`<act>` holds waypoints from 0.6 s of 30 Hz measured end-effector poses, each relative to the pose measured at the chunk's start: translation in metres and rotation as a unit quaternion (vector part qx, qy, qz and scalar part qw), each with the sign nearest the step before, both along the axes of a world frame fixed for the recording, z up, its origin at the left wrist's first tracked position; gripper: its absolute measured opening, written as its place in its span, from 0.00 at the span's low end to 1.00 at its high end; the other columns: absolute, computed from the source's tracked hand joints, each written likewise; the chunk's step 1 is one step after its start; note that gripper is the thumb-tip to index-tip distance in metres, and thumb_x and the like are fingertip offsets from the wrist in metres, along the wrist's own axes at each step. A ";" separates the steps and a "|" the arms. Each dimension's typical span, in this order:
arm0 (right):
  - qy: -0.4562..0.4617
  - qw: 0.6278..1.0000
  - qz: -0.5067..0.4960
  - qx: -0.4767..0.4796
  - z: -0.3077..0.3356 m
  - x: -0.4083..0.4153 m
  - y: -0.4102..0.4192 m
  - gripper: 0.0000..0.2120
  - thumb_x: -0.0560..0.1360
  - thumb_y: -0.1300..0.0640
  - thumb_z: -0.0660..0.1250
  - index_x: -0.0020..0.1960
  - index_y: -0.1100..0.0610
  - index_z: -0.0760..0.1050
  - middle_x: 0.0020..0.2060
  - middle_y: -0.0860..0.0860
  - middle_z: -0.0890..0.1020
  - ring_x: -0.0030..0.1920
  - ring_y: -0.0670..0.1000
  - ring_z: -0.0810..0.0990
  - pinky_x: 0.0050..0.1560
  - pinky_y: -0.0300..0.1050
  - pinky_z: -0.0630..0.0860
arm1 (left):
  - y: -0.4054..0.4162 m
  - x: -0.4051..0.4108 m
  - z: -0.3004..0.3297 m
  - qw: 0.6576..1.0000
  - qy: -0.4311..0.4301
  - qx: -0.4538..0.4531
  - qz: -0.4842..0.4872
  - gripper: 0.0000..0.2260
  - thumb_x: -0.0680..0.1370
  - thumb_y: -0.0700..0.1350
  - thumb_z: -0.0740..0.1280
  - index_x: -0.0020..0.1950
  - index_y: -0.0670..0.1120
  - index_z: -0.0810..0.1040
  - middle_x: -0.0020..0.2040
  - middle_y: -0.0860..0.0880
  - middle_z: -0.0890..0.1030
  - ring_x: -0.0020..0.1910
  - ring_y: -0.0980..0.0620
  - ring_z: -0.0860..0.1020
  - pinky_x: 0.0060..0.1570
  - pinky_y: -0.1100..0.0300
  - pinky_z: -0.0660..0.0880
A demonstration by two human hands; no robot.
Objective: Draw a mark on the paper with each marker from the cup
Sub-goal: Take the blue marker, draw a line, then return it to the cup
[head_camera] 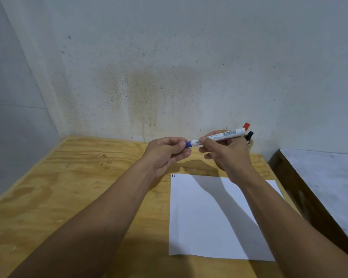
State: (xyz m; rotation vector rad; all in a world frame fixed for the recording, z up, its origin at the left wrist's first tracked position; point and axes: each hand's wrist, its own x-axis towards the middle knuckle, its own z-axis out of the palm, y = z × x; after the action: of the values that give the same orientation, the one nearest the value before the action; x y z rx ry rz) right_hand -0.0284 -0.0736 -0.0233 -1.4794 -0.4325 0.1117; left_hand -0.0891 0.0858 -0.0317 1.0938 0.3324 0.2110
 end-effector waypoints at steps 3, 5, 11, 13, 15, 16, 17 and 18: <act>-0.020 1.000 -0.014 -0.010 0.003 0.000 -0.008 0.04 0.69 0.60 0.77 0.40 0.59 0.83 0.33 0.54 0.85 0.35 0.53 0.84 0.35 0.45 0.75 | -0.007 0.002 0.004 1.000 0.003 0.014 -0.008 0.03 0.73 0.31 0.67 0.45 0.33 0.79 0.40 0.39 0.80 0.31 0.51 0.82 0.35 0.63 0.81; -0.037 0.999 -0.022 -0.017 0.006 0.002 -0.014 0.04 0.68 0.61 0.78 0.38 0.58 0.83 0.31 0.53 0.84 0.34 0.52 0.82 0.37 0.46 0.76 | -0.012 0.003 0.007 1.000 0.006 0.018 -0.011 0.03 0.73 0.30 0.67 0.45 0.33 0.79 0.40 0.39 0.80 0.31 0.51 0.82 0.35 0.63 0.81; -0.060 0.998 -0.025 -0.018 0.015 0.007 -0.031 0.03 0.71 0.61 0.75 0.41 0.60 0.83 0.32 0.51 0.84 0.33 0.46 0.81 0.36 0.38 0.78 | -0.035 0.014 0.014 1.000 -0.003 0.003 -0.002 0.03 0.72 0.32 0.69 0.45 0.33 0.80 0.37 0.40 0.82 0.31 0.50 0.82 0.36 0.62 0.81; -0.074 0.995 -0.036 -0.062 0.020 0.014 -0.038 0.05 0.75 0.58 0.72 0.43 0.60 0.81 0.34 0.50 0.83 0.34 0.43 0.80 0.37 0.36 0.75 | -0.048 0.018 0.018 1.000 -0.013 0.016 -0.006 0.05 0.72 0.33 0.70 0.47 0.33 0.80 0.39 0.41 0.82 0.34 0.50 0.82 0.40 0.59 0.82; -0.076 0.994 -0.045 -0.071 0.034 0.025 -0.048 0.10 0.79 0.56 0.66 0.49 0.63 0.77 0.38 0.53 0.82 0.39 0.47 0.81 0.41 0.42 0.77 | -0.062 0.025 0.022 0.997 -0.014 0.077 0.009 0.07 0.73 0.37 0.70 0.49 0.36 0.81 0.42 0.43 0.82 0.38 0.50 0.81 0.46 0.56 0.81; -0.073 0.994 -0.046 -0.062 0.044 0.031 -0.053 0.11 0.81 0.55 0.63 0.52 0.65 0.74 0.41 0.55 0.81 0.41 0.51 0.82 0.44 0.47 0.79 | -0.068 0.030 0.023 0.991 -0.012 0.129 0.028 0.08 0.73 0.39 0.71 0.50 0.38 0.82 0.42 0.45 0.82 0.40 0.51 0.80 0.47 0.55 0.80; -0.073 0.993 -0.052 -0.074 0.057 0.038 -0.060 0.12 0.82 0.55 0.60 0.55 0.65 0.71 0.43 0.57 0.79 0.43 0.55 0.82 0.45 0.50 0.80 | -0.073 0.035 0.023 0.982 -0.009 0.184 0.047 0.09 0.73 0.41 0.72 0.51 0.40 0.82 0.43 0.47 0.82 0.41 0.52 0.80 0.47 0.54 0.79; -0.075 0.987 -0.070 -0.124 0.071 0.043 -0.067 0.13 0.83 0.53 0.57 0.59 0.63 0.69 0.44 0.57 0.77 0.43 0.56 0.83 0.44 0.51 0.82 | -0.076 0.039 0.022 0.969 -0.006 0.238 0.061 0.09 0.72 0.43 0.72 0.51 0.42 0.82 0.44 0.48 0.82 0.42 0.52 0.80 0.46 0.56 0.78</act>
State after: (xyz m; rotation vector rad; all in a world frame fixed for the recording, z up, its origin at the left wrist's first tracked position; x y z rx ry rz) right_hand 0.0148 -0.1405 0.0477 -1.7659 -0.4466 -0.0607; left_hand -0.0497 0.0098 -0.0096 1.5471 0.3479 0.4205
